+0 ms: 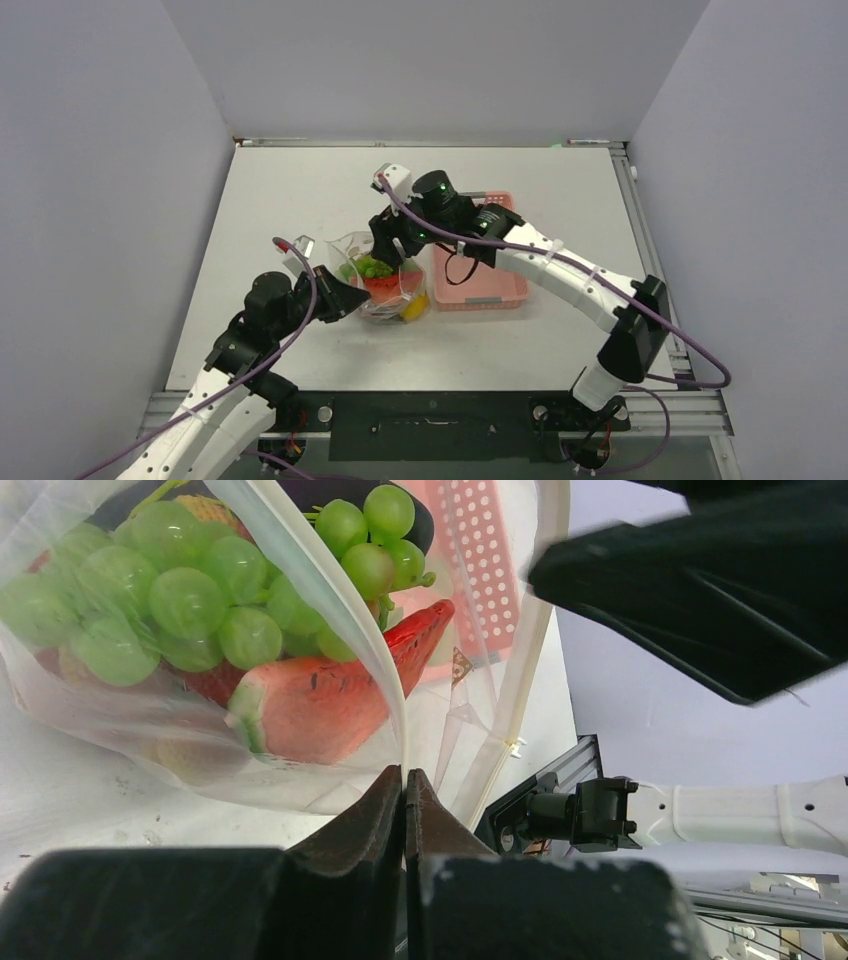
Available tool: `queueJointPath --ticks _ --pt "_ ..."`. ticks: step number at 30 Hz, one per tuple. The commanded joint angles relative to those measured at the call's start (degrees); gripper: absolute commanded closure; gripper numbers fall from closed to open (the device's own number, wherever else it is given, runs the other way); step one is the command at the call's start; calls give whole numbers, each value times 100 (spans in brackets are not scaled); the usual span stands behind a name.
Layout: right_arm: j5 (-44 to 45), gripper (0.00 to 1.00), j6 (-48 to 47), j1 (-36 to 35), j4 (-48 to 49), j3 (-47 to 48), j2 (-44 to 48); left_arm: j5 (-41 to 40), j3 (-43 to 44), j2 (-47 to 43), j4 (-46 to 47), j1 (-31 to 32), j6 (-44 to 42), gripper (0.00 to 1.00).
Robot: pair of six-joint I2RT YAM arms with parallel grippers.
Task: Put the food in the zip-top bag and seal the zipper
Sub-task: Adjust the zipper food storage bag at the center of the board.
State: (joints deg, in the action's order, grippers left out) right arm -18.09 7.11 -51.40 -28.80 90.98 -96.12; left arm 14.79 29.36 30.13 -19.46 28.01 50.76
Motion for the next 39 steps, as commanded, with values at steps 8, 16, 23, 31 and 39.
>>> queueJointPath --ticks 8,16,23,31,39 --pt "77 31 -112 60 1663 -1996 2192 -62 222 9 294 -24 61 100" --pt "-426 39 -490 36 2149 -3212 3087 -64 236 31 313 -24 57 100" --pt "-722 38 -1270 -327 2903 -4437 3642 -33 245 71 342 -24 57 100" --pt "-231 38 -2045 -802 4621 -5632 4218 24 260 161 407 -24 57 100" --pt "636 46 -2696 -1230 4921 -5678 3908 64 280 238 443 -24 57 100"
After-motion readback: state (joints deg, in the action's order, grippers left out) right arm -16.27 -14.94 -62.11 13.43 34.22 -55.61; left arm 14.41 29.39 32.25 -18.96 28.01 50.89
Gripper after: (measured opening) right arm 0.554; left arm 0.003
